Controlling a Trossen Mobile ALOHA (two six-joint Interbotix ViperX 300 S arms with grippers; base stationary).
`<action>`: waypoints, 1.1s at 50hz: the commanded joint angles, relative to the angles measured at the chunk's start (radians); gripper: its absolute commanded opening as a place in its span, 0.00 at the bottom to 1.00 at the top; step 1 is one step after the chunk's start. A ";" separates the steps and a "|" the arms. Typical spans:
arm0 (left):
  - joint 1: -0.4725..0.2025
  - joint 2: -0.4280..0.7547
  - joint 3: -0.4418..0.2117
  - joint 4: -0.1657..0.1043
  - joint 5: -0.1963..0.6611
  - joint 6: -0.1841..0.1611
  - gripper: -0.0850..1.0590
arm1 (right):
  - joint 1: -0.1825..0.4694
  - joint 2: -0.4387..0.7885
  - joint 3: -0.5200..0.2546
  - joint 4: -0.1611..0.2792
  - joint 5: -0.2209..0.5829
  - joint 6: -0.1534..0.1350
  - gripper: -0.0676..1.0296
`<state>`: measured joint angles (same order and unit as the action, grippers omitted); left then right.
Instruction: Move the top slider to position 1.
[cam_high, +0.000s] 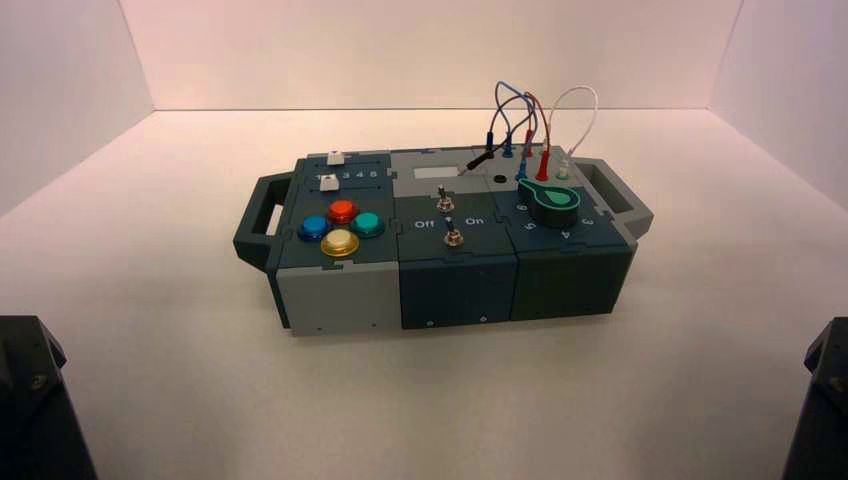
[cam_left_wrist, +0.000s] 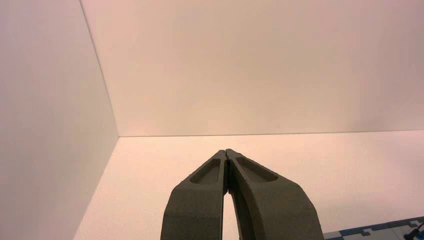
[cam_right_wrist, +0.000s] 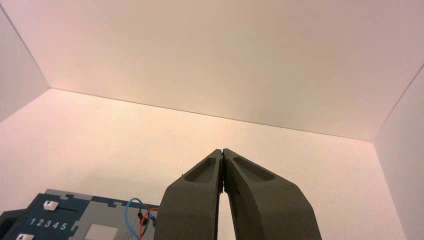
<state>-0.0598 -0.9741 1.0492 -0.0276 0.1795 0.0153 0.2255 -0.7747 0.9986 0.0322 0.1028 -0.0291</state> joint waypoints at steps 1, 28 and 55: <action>0.005 0.003 -0.018 0.003 -0.006 0.006 0.05 | -0.006 -0.002 -0.032 -0.002 -0.005 0.002 0.04; 0.000 0.052 -0.032 0.002 0.061 0.006 0.05 | 0.005 0.015 -0.032 -0.002 0.020 0.002 0.04; -0.155 0.276 -0.086 -0.005 0.265 0.005 0.05 | 0.031 0.101 -0.074 0.017 0.110 0.008 0.04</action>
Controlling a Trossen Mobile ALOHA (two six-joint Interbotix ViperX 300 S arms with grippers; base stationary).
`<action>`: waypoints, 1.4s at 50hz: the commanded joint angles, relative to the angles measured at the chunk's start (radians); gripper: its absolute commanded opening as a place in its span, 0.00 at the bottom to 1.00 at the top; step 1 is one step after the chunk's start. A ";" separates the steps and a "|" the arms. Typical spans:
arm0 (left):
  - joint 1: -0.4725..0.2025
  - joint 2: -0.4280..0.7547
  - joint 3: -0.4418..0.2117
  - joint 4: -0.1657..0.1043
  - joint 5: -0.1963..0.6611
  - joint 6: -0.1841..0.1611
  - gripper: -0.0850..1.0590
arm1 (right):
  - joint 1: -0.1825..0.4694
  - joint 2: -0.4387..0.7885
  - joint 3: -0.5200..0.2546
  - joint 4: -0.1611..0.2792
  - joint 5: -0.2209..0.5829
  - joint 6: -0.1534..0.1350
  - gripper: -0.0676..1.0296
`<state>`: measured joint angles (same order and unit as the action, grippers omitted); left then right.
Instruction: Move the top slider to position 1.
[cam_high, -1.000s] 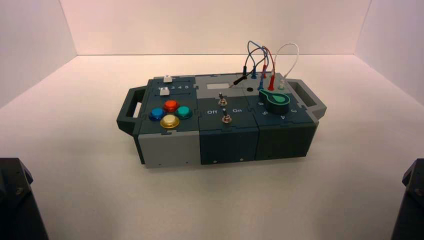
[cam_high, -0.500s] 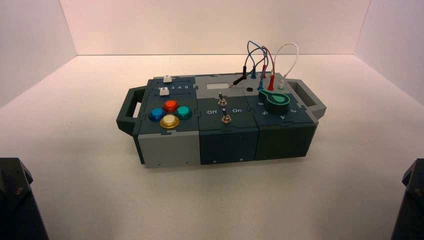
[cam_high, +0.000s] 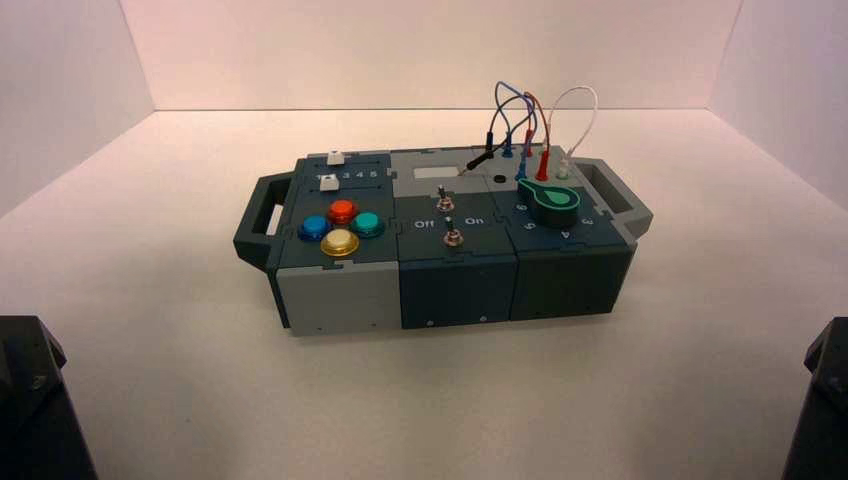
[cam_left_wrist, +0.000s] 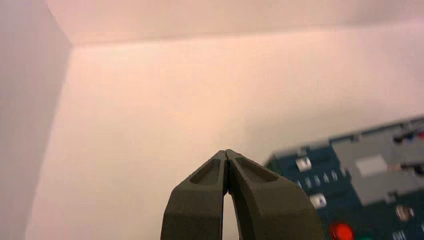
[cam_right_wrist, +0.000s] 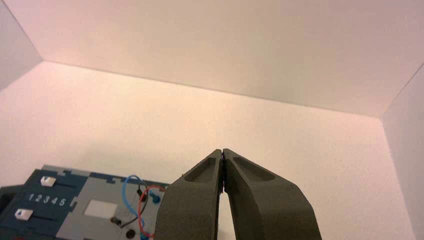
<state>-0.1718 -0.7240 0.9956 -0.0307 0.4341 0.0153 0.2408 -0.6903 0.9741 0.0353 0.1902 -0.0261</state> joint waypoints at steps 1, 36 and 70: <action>-0.052 0.034 -0.034 -0.002 0.014 0.005 0.05 | 0.020 0.023 -0.052 0.018 0.035 0.005 0.04; -0.150 0.209 -0.054 -0.005 0.025 0.002 0.05 | 0.282 0.327 -0.210 0.126 0.192 0.011 0.04; -0.161 0.285 -0.077 -0.005 0.023 0.000 0.05 | 0.422 0.695 -0.414 0.230 0.198 0.012 0.04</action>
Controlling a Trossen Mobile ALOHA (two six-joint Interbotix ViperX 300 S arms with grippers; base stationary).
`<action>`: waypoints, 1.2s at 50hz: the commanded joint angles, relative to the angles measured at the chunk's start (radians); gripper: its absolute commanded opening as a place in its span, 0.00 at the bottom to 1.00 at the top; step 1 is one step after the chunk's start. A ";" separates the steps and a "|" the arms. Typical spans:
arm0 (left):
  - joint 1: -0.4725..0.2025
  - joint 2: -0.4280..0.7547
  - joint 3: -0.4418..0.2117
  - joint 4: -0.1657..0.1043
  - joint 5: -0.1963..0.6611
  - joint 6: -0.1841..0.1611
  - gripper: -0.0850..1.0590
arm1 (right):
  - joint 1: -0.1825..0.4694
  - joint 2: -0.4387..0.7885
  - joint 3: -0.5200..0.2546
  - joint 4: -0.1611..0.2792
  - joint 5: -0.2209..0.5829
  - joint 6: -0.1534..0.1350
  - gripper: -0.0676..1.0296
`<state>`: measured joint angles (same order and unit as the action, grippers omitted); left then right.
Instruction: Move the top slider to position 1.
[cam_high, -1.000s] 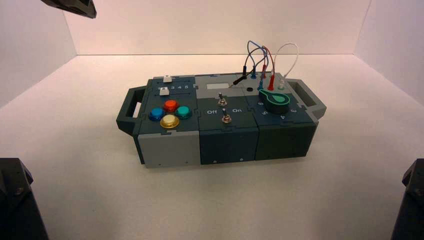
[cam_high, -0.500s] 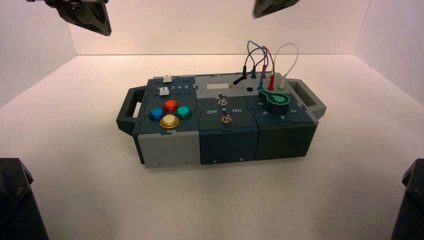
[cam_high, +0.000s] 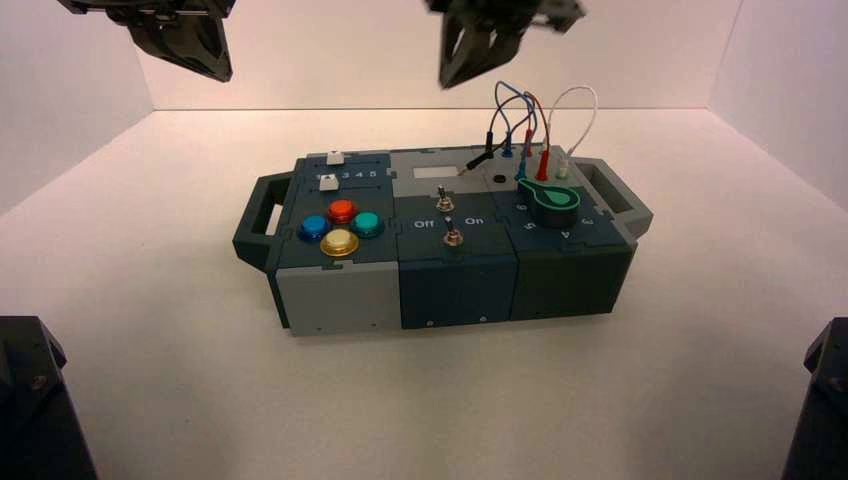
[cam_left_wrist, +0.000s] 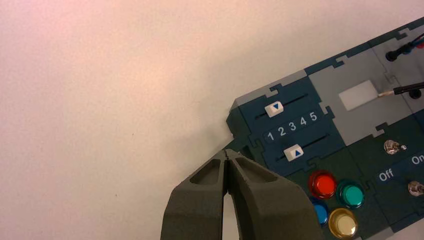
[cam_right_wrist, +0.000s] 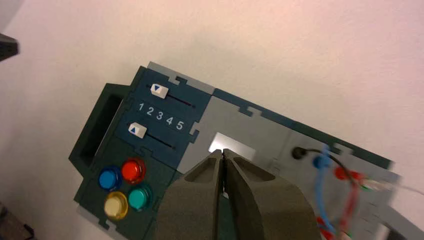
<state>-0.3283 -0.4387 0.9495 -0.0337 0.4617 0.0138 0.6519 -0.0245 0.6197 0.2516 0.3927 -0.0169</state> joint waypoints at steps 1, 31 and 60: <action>-0.005 0.002 -0.031 -0.002 -0.003 0.003 0.05 | 0.012 0.041 -0.069 0.015 -0.005 0.003 0.04; -0.005 0.055 -0.051 -0.002 -0.008 0.002 0.05 | 0.055 0.284 -0.250 0.038 0.018 0.000 0.04; -0.005 0.051 -0.054 -0.002 -0.003 0.003 0.05 | 0.095 0.360 -0.351 0.083 0.060 -0.002 0.04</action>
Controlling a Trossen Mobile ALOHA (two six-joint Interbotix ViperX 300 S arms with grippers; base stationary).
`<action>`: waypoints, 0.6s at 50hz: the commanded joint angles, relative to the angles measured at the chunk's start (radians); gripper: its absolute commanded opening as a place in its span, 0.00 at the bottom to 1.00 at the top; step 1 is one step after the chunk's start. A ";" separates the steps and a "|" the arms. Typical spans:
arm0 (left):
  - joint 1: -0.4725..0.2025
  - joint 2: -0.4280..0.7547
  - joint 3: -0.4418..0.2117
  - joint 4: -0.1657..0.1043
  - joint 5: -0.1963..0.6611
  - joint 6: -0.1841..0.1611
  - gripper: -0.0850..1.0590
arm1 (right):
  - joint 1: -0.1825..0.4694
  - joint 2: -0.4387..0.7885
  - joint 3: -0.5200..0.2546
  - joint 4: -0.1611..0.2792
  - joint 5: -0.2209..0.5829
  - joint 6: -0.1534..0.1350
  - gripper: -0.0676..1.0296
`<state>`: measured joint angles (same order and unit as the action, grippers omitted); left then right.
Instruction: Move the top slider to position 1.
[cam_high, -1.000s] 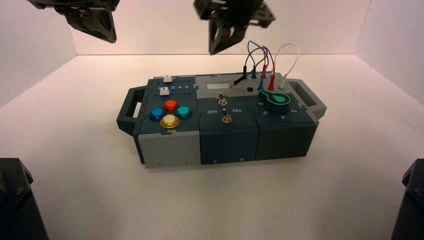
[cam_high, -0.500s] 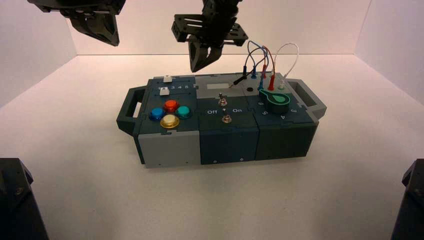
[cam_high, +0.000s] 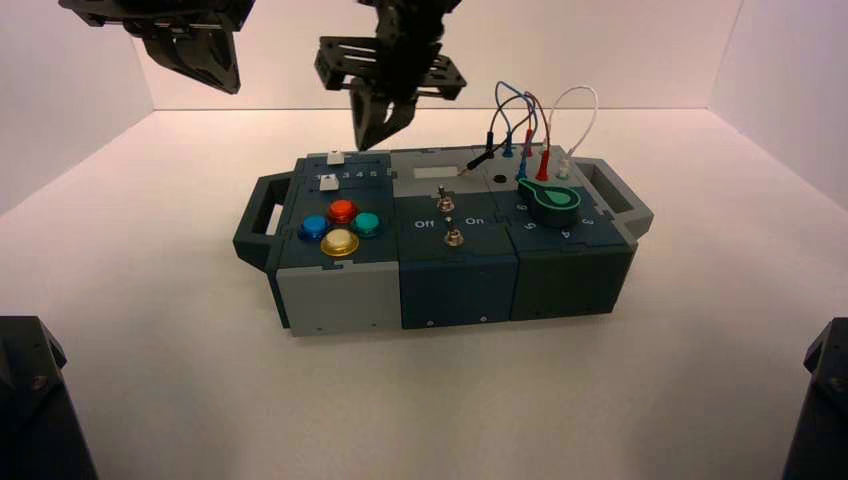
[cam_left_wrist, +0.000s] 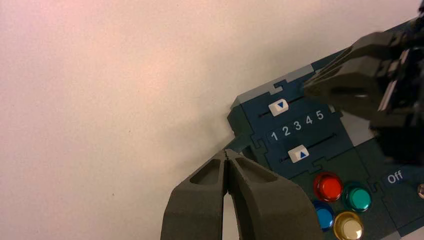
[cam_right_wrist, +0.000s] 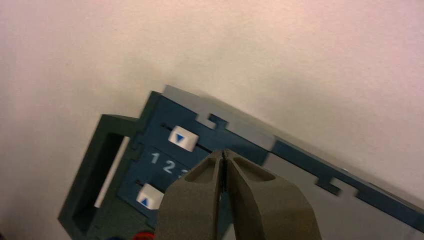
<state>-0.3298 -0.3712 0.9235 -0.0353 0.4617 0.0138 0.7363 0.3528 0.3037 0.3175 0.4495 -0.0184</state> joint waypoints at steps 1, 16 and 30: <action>-0.003 -0.017 -0.028 0.000 -0.005 0.003 0.05 | 0.012 -0.015 -0.035 0.017 0.003 0.000 0.04; -0.003 -0.025 -0.028 0.000 -0.003 0.003 0.05 | 0.026 -0.006 -0.040 0.043 0.005 0.000 0.04; -0.003 -0.026 -0.028 0.000 0.000 0.003 0.05 | 0.044 0.011 -0.051 0.057 0.005 0.000 0.04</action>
<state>-0.3298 -0.3820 0.9250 -0.0353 0.4648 0.0138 0.7685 0.3804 0.2853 0.3651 0.4571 -0.0184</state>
